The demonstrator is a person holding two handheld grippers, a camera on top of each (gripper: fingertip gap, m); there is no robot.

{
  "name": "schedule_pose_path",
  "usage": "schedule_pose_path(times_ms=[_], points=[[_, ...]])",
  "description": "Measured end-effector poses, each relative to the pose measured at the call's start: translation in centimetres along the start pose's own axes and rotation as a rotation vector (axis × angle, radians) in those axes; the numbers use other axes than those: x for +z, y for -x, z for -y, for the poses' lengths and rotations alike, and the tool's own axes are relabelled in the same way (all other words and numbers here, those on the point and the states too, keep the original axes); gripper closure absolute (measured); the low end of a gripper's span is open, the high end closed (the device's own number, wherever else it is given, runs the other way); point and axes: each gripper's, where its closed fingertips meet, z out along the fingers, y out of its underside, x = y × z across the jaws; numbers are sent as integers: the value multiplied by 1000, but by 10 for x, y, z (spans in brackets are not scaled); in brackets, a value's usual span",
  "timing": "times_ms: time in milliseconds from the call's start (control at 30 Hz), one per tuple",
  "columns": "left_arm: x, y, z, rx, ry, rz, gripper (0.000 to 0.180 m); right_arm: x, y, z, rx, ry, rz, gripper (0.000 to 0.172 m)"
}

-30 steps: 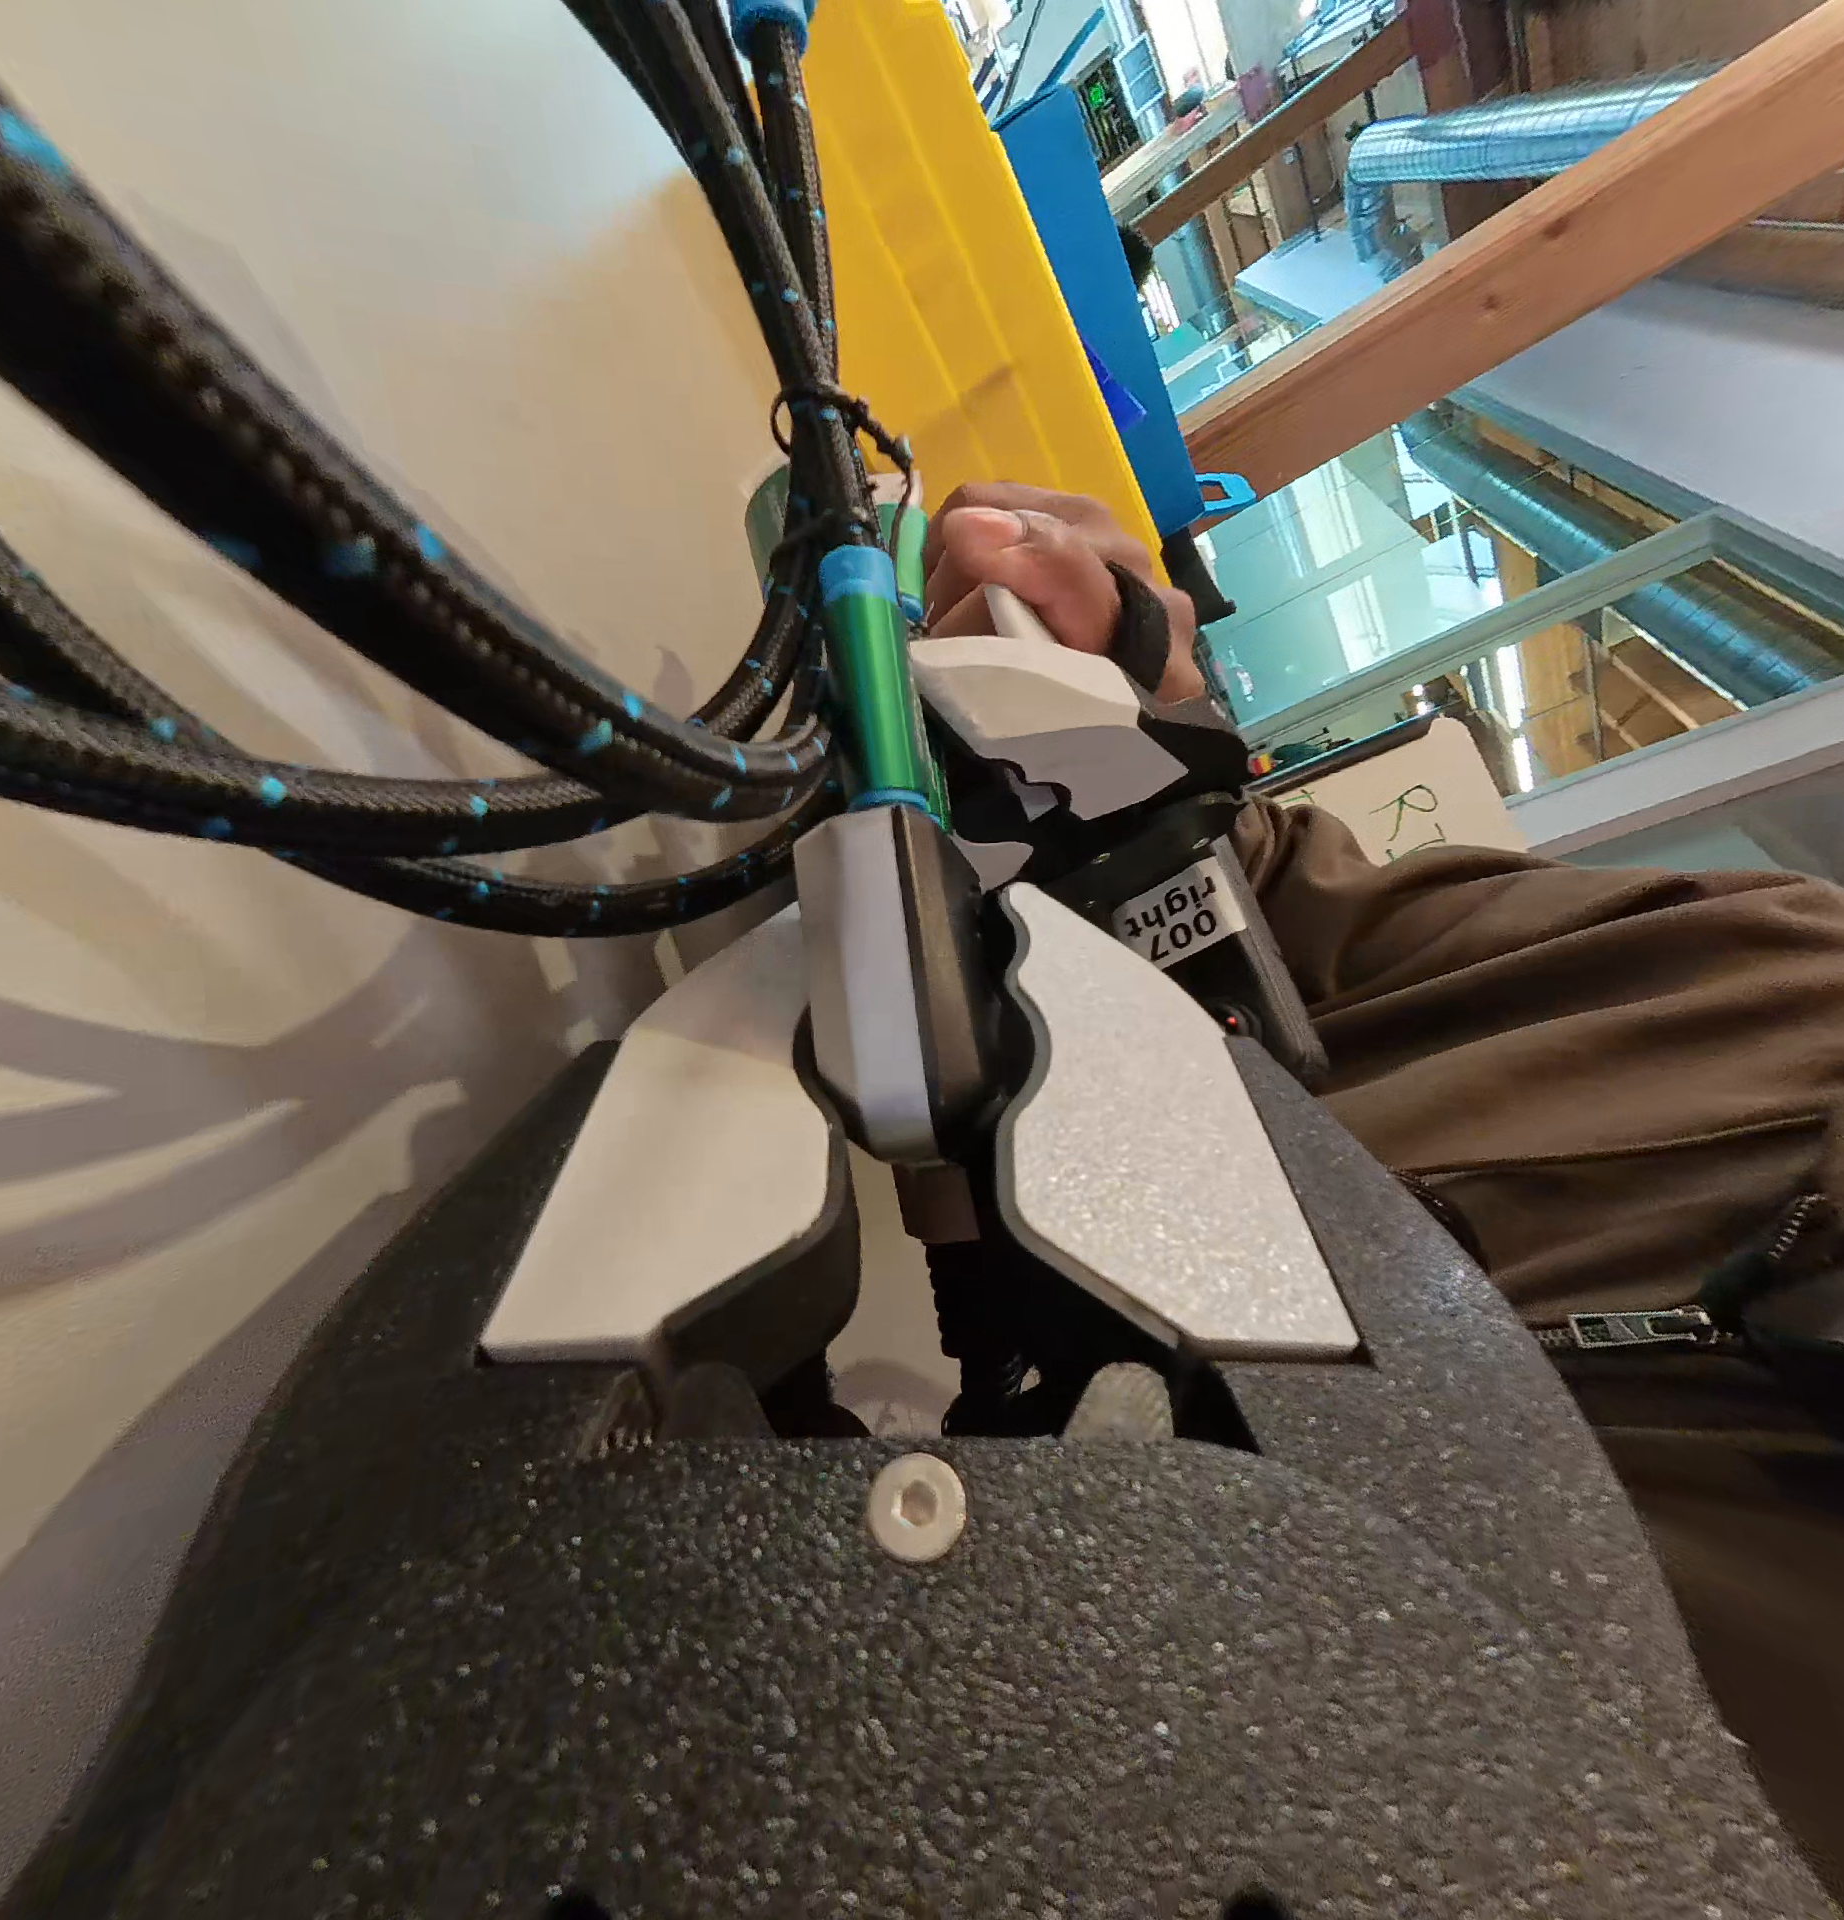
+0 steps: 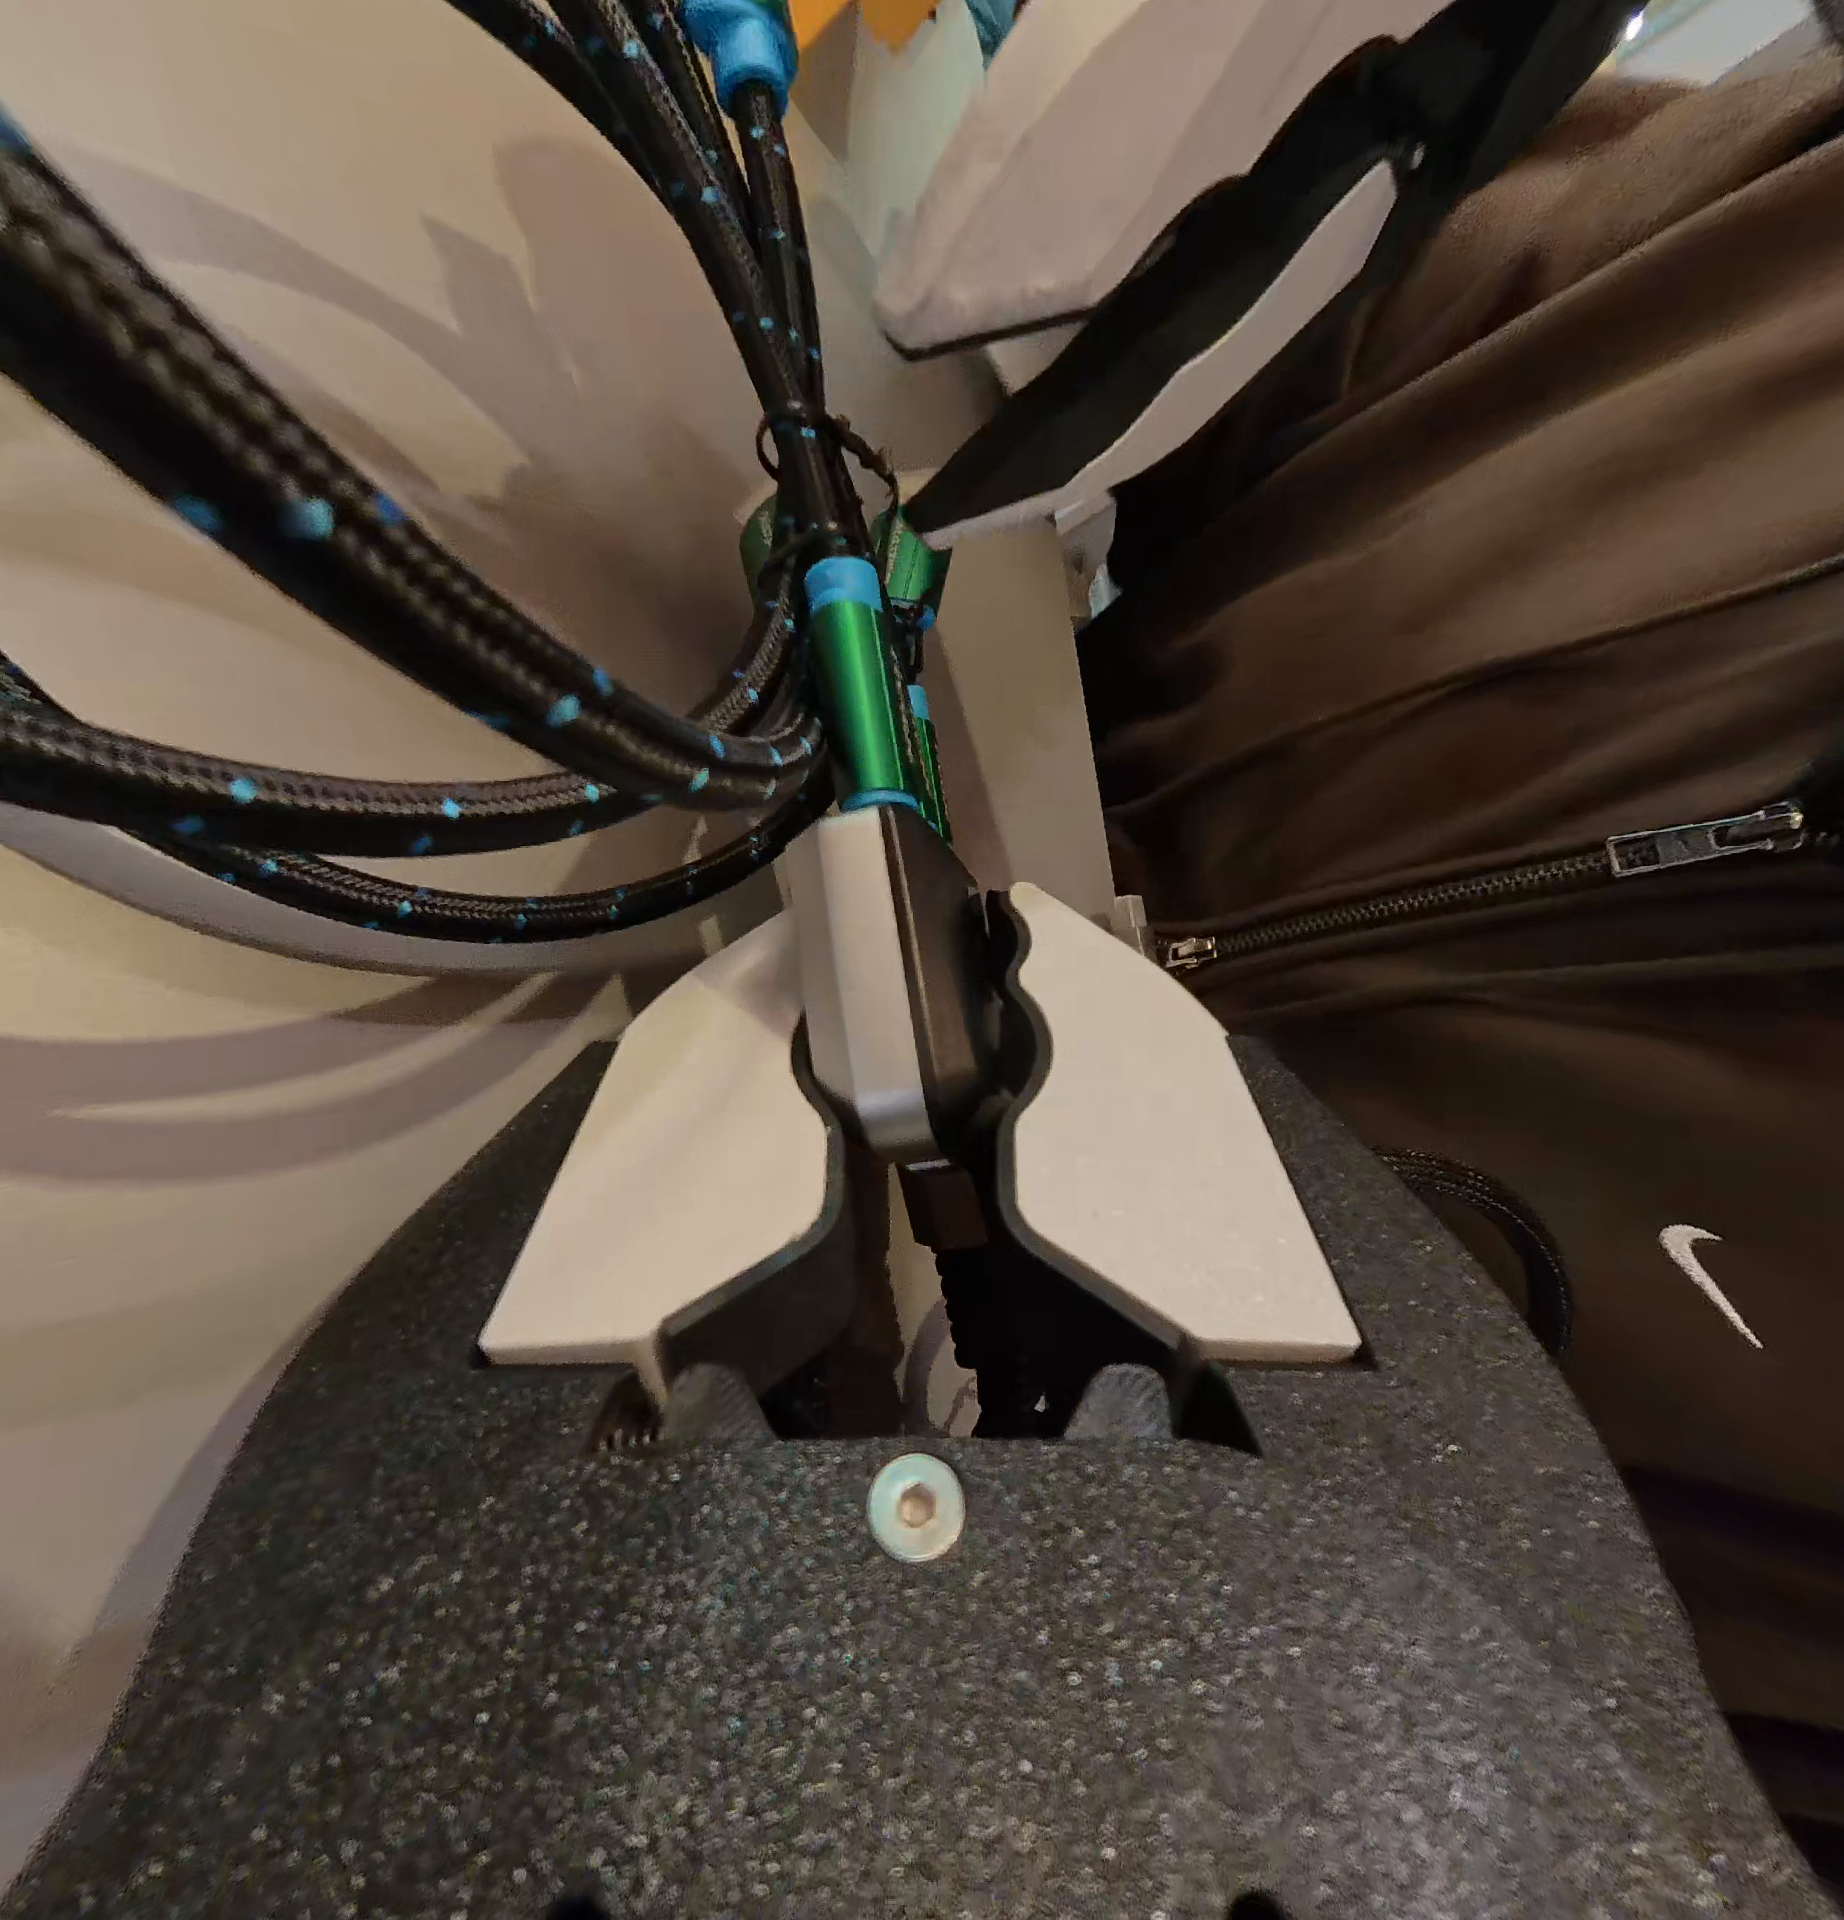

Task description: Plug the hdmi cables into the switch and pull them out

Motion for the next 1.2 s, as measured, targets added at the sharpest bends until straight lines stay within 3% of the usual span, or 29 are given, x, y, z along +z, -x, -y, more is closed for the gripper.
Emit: schedule_pose_path(times_ms=[267, 567, 1200], points=[[21, -14, -6, 25, 53, -40, 154, 4, 36, -2, -49, 149, 274, 156], [17, 0, 12, -15, -84, 56, 154, 9, 21, -16, -109, 212, 175, 160], [8, 10, 18, -81, -139, 58, 157, 5, 6, -31, -163, 147, 55, 160]])
